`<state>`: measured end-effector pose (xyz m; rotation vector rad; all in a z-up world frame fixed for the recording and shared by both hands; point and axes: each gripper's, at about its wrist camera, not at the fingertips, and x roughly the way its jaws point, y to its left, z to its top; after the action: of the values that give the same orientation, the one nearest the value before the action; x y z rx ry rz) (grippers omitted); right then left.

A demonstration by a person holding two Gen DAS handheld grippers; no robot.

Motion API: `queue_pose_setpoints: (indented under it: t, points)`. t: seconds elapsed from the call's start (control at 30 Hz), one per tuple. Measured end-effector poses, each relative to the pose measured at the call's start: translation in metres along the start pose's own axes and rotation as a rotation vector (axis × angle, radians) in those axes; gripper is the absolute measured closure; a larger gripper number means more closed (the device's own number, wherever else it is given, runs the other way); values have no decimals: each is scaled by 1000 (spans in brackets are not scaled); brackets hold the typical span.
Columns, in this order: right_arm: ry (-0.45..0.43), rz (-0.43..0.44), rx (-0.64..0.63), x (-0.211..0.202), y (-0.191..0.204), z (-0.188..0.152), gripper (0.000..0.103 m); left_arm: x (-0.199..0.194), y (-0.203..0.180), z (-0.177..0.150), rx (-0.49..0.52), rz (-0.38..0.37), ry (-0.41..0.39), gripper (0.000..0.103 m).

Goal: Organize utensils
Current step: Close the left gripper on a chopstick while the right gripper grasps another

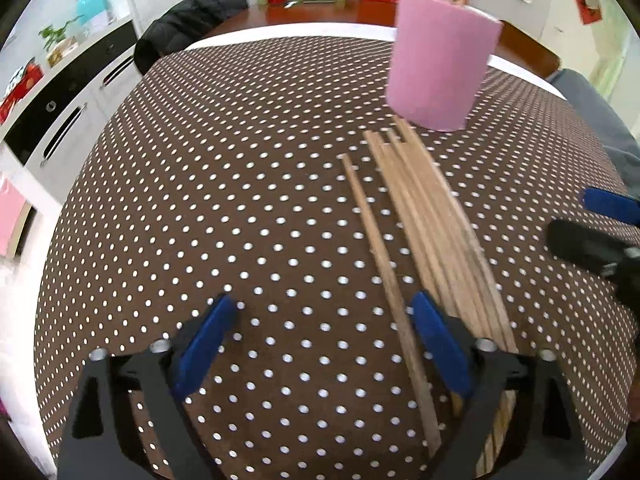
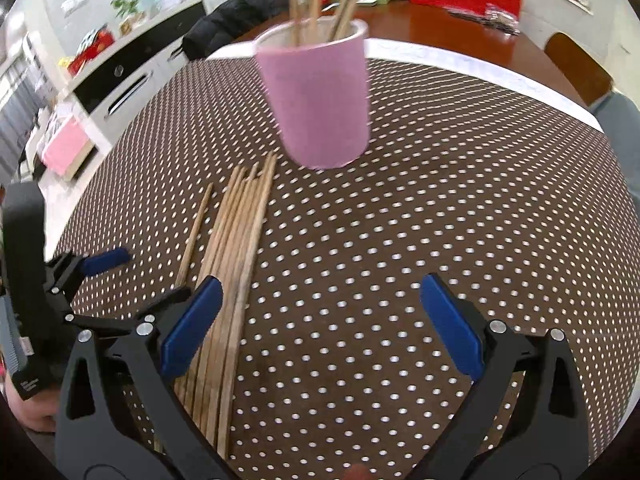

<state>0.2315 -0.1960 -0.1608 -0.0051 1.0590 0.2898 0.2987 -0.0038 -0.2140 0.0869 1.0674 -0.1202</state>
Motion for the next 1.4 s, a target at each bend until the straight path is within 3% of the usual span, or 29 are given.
queue_pose_setpoints:
  t: [0.07, 0.13, 0.17, 0.2, 0.23, 0.6, 0.83, 1.03, 1.33, 1.4]
  points:
    - [27, 9, -17, 8, 7, -1, 11, -4, -3, -2, 5, -7, -11, 38]
    - [48, 18, -14, 15, 9, -1, 35, -7, 1, 0, 9, -26, -23, 69]
    - [56, 13, -15, 17, 11, 0, 43, -7, 3, 2, 6, -46, -23, 76]
    - [68, 2, -21, 22, 12, 0, 58, -8, 8, 2, 3, -65, -20, 86]
    - [77, 5, -23, 24, 13, 0, 68, -8, 10, -1, 2, -76, -19, 89]
    - [74, 70, -19, 30, 36, 7, 73, -8, 20, -3, 35, -148, -40, 90]
    - [118, 65, -45, 43, 39, 15, 73, -5, 5, 0, 93, -140, -39, 90]
    - [147, 24, -64, 55, 49, 35, 73, 0, 6, 7, 79, -140, -35, 90]
    - [163, -36, -136, 61, 64, 35, 74, -1, 12, 6, 67, -152, -37, 90]
    - [162, -44, -144, 62, 67, 35, 79, 1, 13, 8, 62, -179, -39, 90]
